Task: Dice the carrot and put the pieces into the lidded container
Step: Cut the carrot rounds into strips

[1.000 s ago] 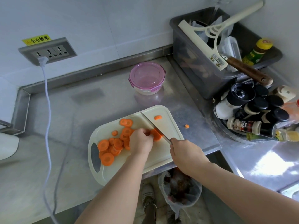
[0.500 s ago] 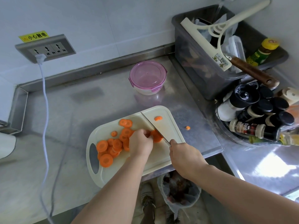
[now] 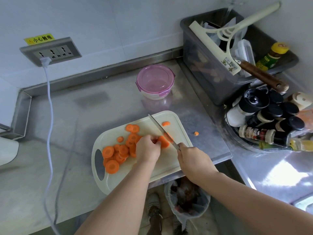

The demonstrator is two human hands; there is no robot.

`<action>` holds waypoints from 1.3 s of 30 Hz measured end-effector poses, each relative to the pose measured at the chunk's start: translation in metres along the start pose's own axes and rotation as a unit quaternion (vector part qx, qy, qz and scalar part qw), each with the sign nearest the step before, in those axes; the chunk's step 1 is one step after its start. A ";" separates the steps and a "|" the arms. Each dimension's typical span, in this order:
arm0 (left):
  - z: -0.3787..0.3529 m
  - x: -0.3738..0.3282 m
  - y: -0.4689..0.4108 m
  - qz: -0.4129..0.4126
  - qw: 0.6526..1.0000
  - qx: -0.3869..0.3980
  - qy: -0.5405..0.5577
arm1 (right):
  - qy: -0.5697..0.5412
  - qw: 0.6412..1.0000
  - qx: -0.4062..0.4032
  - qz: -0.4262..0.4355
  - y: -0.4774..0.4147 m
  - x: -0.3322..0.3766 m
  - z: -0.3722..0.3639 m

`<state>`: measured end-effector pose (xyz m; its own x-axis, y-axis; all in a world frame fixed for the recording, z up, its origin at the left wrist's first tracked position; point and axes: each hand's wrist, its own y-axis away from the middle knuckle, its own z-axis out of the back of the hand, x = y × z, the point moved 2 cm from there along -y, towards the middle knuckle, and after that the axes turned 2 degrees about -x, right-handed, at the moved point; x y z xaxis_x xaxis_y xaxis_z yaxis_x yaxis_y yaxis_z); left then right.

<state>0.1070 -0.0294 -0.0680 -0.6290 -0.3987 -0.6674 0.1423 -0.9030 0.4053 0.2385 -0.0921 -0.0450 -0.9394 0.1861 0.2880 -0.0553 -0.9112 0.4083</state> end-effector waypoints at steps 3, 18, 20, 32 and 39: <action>0.000 0.000 0.001 0.006 1.000 0.000 0.012 | 0.028 0.999 -0.001 0.015 0.006 0.002 -0.002; 0.001 0.000 0.000 -0.002 1.000 -0.002 -0.013 | 0.067 0.997 0.035 0.008 0.004 0.004 -0.008; 0.000 0.000 -0.002 -0.001 1.000 0.001 -0.018 | 0.061 0.997 0.044 0.013 0.003 0.005 -0.006; 0.000 0.001 -0.001 -0.009 1.000 -0.008 -0.013 | 0.002 0.998 0.047 -0.043 -0.005 0.004 -0.011; 0.002 -0.001 0.004 0.000 1.000 -0.008 0.006 | -0.024 0.999 0.007 -0.021 0.002 0.000 0.001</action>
<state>0.1066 -0.0323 -0.0640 -0.6194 -0.4005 -0.6752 0.1549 -0.9055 0.3950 0.2386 -0.0937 -0.0426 -0.9190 0.2410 0.3121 -0.0887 -0.8976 0.4319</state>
